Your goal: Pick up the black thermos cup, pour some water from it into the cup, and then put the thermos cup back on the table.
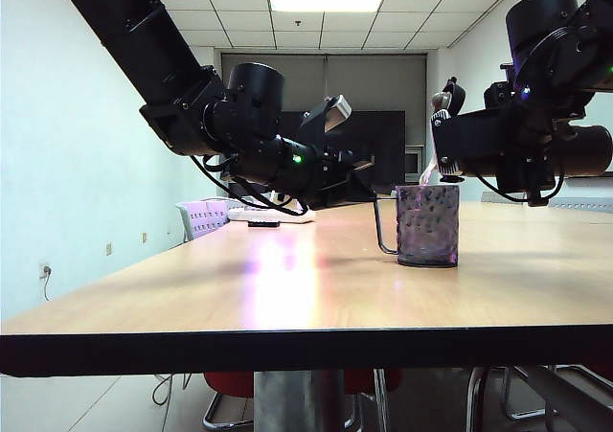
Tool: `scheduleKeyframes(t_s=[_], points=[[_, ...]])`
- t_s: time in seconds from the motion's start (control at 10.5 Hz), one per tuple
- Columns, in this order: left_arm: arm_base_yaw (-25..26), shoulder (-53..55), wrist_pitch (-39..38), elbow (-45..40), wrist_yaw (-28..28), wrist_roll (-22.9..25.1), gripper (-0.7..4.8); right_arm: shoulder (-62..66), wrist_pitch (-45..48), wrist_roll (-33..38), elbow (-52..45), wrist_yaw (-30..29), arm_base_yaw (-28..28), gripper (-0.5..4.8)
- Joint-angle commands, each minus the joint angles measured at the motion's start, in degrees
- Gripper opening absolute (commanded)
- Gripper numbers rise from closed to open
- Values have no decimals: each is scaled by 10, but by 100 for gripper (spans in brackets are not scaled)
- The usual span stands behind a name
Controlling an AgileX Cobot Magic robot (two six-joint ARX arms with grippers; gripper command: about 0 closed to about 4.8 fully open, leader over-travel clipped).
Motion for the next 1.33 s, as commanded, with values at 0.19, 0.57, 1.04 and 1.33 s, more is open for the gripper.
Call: scheduleKeyframes(t_s=[0.19, 0.57, 1.04, 1.33], points=[[-1, -1, 3, 3, 4, 0, -6, -9, 45, -7, 7, 3, 0, 180], [-1, -1, 3, 3, 4, 0, -6, -9, 45, -7, 7, 3, 0, 180], [-1, -1, 3, 2, 4, 0, -6, -9, 56, -9, 7, 3, 0, 179], [-1, -1, 3, 2, 4, 0, -6, -9, 56, -9, 7, 3, 0, 179]])
